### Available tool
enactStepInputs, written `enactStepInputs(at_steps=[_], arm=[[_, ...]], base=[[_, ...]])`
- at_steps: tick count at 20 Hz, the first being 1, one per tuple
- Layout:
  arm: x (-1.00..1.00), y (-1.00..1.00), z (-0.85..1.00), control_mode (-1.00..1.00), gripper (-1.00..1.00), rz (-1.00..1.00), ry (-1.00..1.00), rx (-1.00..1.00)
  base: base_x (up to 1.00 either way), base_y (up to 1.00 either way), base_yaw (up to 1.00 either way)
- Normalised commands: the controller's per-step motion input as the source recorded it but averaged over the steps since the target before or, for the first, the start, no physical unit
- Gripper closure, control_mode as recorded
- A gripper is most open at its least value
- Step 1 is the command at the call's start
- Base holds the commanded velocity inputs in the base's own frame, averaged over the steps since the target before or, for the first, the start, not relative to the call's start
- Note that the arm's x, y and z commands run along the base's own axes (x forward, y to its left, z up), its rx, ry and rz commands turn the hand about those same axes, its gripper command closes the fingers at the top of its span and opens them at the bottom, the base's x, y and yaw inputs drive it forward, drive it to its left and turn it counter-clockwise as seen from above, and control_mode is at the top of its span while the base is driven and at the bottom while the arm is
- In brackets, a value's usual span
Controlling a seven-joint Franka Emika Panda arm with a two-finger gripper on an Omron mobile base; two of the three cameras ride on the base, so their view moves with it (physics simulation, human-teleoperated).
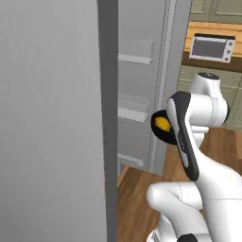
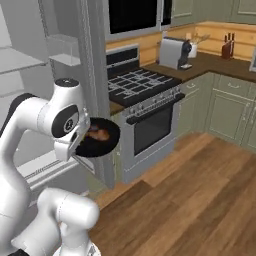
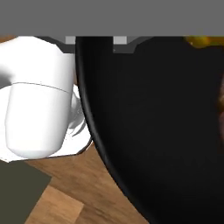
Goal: Pick the chicken drumstick and lemon from their plates and place them in the bowl. Then put the bowl in the fridge.
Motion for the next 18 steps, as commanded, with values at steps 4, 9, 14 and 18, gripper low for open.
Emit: enactStepInputs(at_steps=[4,9,14,18], arm=[[0.00,0.00,0.00,1.00,1.00,0.00,0.00,0.00],[0.00,0.00,0.00,1.00,1.00,0.00,0.00,0.00],[0.00,0.00,0.00,1.00,1.00,0.00,0.00,0.00],[0.00,0.00,0.00,1.00,1.00,0.00,0.00,0.00]], base=[[-0.50,0.00,0.56],[-0.30,0.00,0.65],[-0.20,-0.38,0.73],[-0.04,-0.84,0.70]])
